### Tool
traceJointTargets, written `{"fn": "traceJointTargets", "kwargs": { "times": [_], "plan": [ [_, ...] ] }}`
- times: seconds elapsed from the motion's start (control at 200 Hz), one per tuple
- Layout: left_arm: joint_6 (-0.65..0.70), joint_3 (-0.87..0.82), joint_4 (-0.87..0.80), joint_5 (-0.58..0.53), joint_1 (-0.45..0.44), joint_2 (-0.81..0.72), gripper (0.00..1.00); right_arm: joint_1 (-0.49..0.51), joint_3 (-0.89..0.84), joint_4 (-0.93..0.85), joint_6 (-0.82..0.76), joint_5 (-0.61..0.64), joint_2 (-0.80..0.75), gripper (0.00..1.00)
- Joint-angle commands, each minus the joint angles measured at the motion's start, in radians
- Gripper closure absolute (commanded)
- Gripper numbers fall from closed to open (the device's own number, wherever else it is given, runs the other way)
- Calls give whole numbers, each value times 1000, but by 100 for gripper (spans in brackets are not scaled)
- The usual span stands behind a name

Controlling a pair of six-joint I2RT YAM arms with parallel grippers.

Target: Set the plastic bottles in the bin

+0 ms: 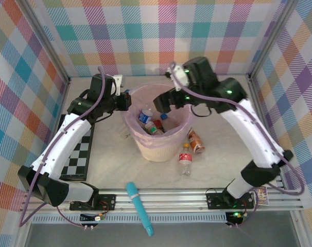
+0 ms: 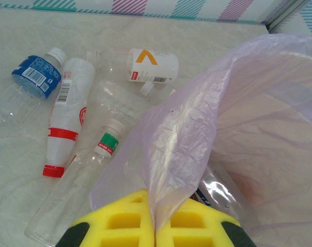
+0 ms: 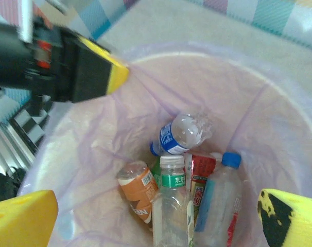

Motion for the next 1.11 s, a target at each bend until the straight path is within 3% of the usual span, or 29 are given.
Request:
{"fn": "traceJointTargets", "kwargs": {
  "times": [0.0, 0.26, 0.455, 0.82, 1.1],
  "plan": [
    [-20, 1, 52, 50, -5, 9, 100, -76, -17, 0, 13, -28, -101, 1],
    [-23, -1, 61, 59, -4, 18, 100, -336, -161, -62, 98, -14, -256, 0],
    [-25, -5, 63, 62, -4, 19, 100, -473, -428, -45, 128, -64, -328, 5],
    [-34, -11, 71, 61, -5, -3, 100, -505, -972, 167, 228, -153, -382, 15],
    [-38, -19, 79, 65, -5, 6, 100, -505, -1175, 356, 257, -177, -236, 25]
  ]
}}
